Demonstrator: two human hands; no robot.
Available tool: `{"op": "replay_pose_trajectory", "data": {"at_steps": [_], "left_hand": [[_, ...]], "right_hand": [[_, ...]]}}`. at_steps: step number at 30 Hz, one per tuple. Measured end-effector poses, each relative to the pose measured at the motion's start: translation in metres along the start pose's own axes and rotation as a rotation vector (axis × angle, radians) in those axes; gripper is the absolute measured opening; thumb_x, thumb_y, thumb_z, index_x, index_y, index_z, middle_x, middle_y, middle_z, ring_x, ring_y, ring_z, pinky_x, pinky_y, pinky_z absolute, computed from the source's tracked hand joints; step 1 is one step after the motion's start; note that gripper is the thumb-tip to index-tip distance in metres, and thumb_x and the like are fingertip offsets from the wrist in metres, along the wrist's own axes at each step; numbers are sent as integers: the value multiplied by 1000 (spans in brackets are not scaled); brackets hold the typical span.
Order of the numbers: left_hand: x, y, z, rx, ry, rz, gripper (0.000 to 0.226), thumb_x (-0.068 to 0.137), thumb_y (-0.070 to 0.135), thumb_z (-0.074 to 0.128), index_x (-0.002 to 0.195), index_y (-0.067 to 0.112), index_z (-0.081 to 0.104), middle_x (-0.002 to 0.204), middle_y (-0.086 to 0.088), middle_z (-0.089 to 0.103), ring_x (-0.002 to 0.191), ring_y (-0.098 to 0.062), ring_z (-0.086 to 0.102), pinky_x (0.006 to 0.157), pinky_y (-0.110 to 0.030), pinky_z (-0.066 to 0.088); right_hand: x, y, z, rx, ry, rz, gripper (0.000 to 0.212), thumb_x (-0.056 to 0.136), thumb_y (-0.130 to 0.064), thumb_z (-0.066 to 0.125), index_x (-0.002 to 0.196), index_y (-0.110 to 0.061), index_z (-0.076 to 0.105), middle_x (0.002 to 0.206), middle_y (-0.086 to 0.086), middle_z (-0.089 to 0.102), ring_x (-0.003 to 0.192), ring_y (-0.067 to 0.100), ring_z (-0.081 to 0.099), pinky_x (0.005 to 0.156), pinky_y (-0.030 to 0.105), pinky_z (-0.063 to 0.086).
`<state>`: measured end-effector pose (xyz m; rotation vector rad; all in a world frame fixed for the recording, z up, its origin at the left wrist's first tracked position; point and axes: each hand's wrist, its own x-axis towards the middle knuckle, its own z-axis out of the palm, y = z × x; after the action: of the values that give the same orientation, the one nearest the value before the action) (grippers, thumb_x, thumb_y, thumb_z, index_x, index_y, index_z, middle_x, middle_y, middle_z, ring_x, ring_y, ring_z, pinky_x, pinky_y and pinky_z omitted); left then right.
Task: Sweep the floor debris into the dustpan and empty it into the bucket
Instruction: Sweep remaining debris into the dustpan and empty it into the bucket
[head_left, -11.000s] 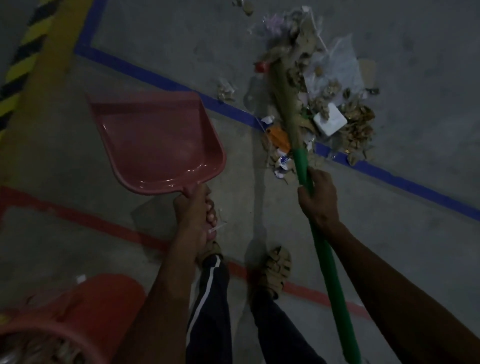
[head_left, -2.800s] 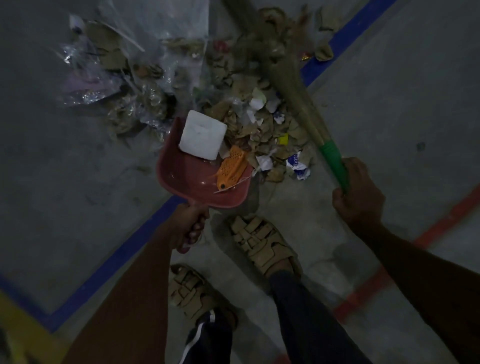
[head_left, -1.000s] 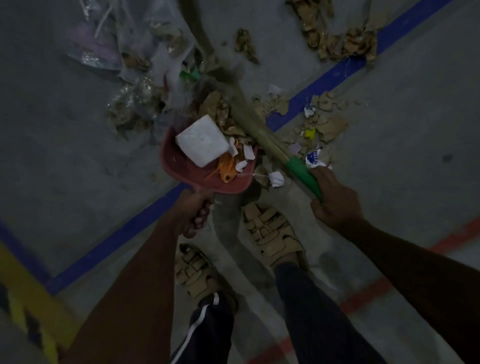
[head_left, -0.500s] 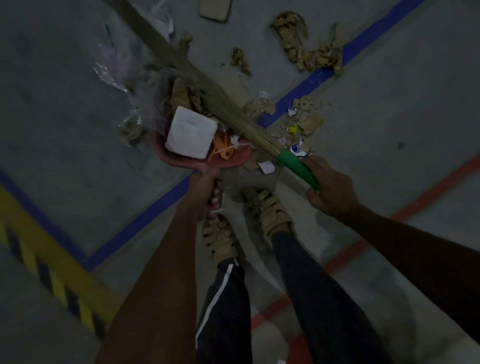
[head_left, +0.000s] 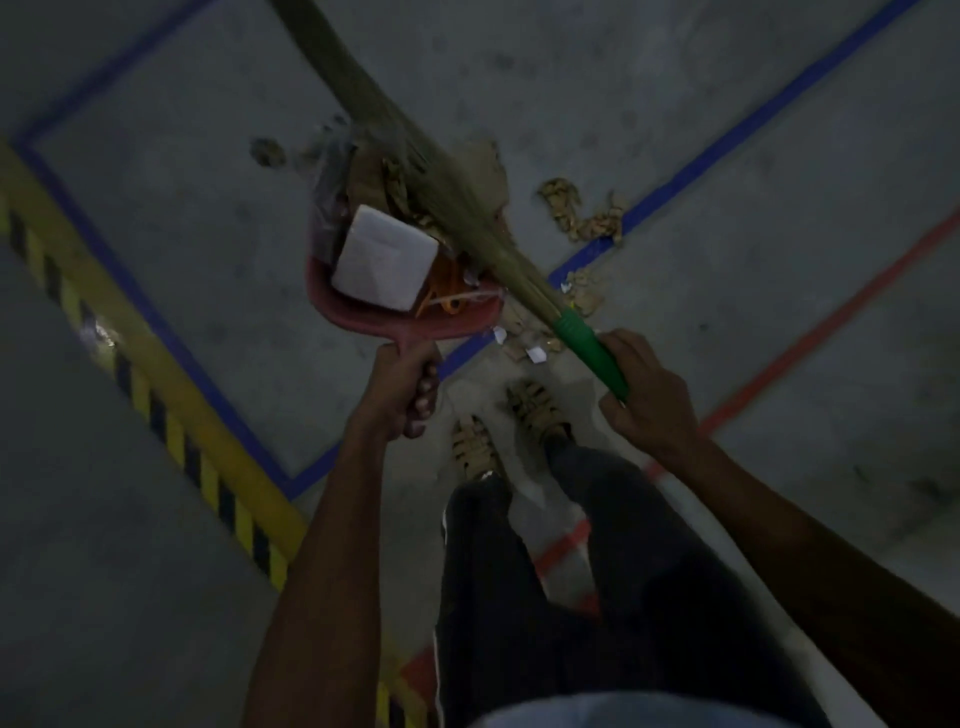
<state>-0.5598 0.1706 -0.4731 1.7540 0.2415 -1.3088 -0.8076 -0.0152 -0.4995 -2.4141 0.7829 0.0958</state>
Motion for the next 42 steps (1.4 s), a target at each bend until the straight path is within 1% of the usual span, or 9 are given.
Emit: {"op": "replay_pose_trajectory", "data": {"at_steps": [5, 11, 17, 22, 25, 29, 31, 36, 42], "left_hand": [[-92, 16, -35, -86, -22, 91, 33, 84, 7, 54, 56, 12, 37, 46, -5, 26, 34, -15, 23, 44, -23, 22], [-171, 14, -61, -232, -22, 135, 34, 89, 7, 52, 59, 13, 38, 46, -3, 28, 35, -16, 23, 43, -23, 22], [-215, -1, -74, -372, 34, 173, 36, 91, 7, 52, 60, 14, 34, 49, -4, 25, 36, -17, 21, 43, -23, 24], [-246, 1, -58, -476, 137, 157, 39, 93, 10, 50, 57, 15, 34, 46, -2, 25, 33, -14, 21, 43, -21, 19], [-256, -11, -47, -563, 229, 169, 39, 92, 11, 51, 57, 15, 35, 46, -1, 25, 34, -14, 21, 42, -21, 20], [-271, -28, -17, -672, 349, 158, 34, 81, 20, 57, 53, 20, 37, 46, 0, 25, 35, -16, 20, 48, -28, 11], [-278, -40, 5, -776, 404, 182, 34, 86, 16, 54, 57, 19, 37, 46, 1, 25, 35, -15, 21, 44, -23, 15], [-303, -66, 78, -1006, 567, 224, 34, 89, 12, 49, 59, 17, 35, 46, 1, 26, 32, -14, 23, 38, -17, 23], [-349, -109, 167, -1278, 771, 200, 35, 91, 13, 48, 59, 16, 36, 42, 3, 27, 30, -12, 23, 37, -15, 22]], "right_hand": [[-43, -70, -57, -6, 81, -68, 73, 72, -36, 51, 142, -17, 48, 142, 0, 44, 96, 26, 63, 61, 25, 48], [-62, -130, -112, -28, 53, -206, 75, 72, -37, 51, 144, -18, 45, 142, -1, 42, 95, 24, 60, 64, 27, 46], [-56, -156, -138, -52, -3, -348, 73, 76, -41, 49, 146, -21, 42, 144, 1, 42, 88, 27, 62, 63, 28, 45], [-28, -165, -158, -72, -84, -515, 72, 73, -24, 60, 144, -22, 44, 143, -1, 40, 87, 27, 60, 55, 22, 39], [-11, -163, -165, -51, -151, -632, 73, 73, -20, 60, 144, -22, 45, 143, -3, 40, 90, 25, 59, 55, 30, 48], [8, -159, -176, -87, -243, -761, 74, 74, -23, 59, 146, -21, 44, 144, 0, 40, 92, 27, 59, 58, 37, 53], [13, -156, -182, -88, -317, -838, 75, 74, -25, 59, 147, -21, 43, 145, 1, 40, 97, 27, 59, 62, 39, 54], [24, -147, -197, -67, -462, -1057, 75, 73, -22, 63, 146, -19, 44, 145, 3, 42, 101, 25, 59, 63, 27, 45], [10, -148, -195, -104, -660, -1308, 76, 74, -13, 73, 145, -18, 46, 144, 5, 44, 109, 26, 58, 70, 29, 49]]}}
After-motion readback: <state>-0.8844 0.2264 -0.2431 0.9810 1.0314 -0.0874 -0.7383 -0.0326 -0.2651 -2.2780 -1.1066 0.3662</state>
